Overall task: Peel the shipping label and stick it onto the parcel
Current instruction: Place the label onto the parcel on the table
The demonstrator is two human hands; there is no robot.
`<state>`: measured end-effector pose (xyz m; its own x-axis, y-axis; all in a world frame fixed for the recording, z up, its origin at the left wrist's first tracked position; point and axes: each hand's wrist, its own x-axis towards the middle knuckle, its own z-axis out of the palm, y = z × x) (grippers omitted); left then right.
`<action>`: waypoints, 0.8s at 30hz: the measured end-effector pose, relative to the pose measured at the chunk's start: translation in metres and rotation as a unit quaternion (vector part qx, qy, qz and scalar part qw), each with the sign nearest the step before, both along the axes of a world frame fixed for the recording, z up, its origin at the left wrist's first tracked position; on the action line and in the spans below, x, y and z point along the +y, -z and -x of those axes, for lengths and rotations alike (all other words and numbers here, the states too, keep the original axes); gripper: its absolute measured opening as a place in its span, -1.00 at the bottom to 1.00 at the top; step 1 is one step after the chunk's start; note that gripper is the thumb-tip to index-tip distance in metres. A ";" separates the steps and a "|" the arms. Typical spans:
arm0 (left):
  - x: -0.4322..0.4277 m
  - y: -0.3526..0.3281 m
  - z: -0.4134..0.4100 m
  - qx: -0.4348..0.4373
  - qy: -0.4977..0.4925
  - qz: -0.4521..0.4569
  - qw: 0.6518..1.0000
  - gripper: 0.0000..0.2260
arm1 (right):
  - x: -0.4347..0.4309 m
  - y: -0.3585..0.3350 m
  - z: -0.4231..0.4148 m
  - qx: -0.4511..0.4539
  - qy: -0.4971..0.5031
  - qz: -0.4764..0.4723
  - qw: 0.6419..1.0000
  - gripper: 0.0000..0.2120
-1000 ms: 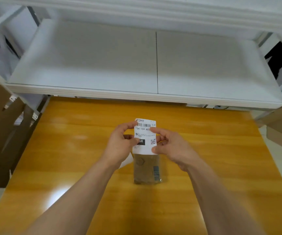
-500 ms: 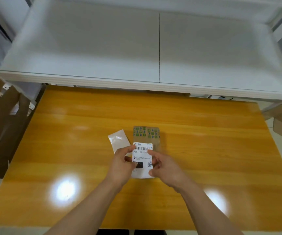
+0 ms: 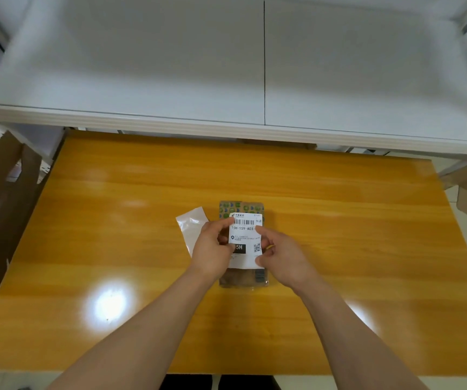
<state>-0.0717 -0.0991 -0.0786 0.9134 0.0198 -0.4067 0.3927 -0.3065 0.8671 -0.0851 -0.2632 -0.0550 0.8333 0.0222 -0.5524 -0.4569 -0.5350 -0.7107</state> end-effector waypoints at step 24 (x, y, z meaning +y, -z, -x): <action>0.004 0.014 -0.005 -0.012 -0.009 0.019 1.000 -0.55 | 0.003 0.018 -0.002 -0.029 0.002 -0.001 1.000 -0.41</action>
